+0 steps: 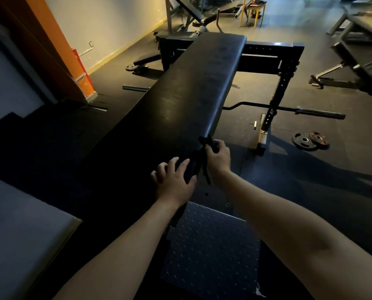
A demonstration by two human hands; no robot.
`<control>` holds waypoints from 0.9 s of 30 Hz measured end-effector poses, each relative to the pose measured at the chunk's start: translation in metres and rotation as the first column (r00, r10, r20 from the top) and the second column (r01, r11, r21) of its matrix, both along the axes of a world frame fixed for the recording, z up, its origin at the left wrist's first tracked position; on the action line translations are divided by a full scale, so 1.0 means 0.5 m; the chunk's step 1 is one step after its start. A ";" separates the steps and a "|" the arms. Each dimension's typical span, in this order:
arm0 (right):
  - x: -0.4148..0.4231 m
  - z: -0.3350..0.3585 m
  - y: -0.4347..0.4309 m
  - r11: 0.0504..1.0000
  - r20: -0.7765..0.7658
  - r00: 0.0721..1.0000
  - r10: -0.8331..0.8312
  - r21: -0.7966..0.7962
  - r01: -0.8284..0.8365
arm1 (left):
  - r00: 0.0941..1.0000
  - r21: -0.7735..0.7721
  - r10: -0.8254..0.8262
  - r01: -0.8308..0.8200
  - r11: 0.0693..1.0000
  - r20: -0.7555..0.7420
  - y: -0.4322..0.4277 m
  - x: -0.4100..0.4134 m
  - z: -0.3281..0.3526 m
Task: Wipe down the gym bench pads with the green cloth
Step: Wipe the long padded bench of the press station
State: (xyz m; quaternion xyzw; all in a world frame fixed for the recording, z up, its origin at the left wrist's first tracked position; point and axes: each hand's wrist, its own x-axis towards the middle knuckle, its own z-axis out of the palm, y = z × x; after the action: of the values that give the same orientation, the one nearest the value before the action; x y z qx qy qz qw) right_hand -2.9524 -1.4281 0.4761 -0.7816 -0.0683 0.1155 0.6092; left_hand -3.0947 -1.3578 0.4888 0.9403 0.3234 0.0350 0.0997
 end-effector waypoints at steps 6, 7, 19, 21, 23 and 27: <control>-0.013 -0.024 0.034 0.978 -0.016 0.986 0.166 -0.128 -0.167 | 0.991 0.070 0.133 -0.132 0.989 -0.003 -0.012 0.025 -0.014; -0.028 -0.027 0.026 0.975 -0.025 0.981 0.191 -0.112 -0.193 | 0.986 0.077 0.164 -0.161 0.984 -0.022 -0.018 0.029 -0.016; 0.155 0.006 -0.012 0.947 -0.037 0.947 0.319 -0.027 -0.320 | 0.901 0.069 0.431 -0.427 0.901 -0.046 -0.106 0.114 -0.011; 0.186 0.006 0.008 0.937 -0.076 0.940 0.333 -0.088 -0.339 | 0.899 0.066 0.435 -0.431 0.900 -0.050 -0.109 0.116 -0.016; 0.171 -0.002 0.013 0.906 -0.072 0.916 0.395 -0.135 -0.402 | 0.899 0.064 0.435 -0.431 0.900 -0.056 -0.102 0.114 -0.019; 0.077 -0.037 -0.016 0.908 -0.101 0.904 0.416 -0.014 -0.419 | 0.891 0.085 0.451 -0.446 0.891 -0.056 -0.103 0.120 -0.026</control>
State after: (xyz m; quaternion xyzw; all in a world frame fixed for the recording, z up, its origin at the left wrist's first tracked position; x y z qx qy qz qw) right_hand -2.9141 -1.4362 0.4574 -0.7531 -0.2026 0.2818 0.5588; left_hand -3.0346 -1.4095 0.4757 0.8438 0.5338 0.0332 0.0441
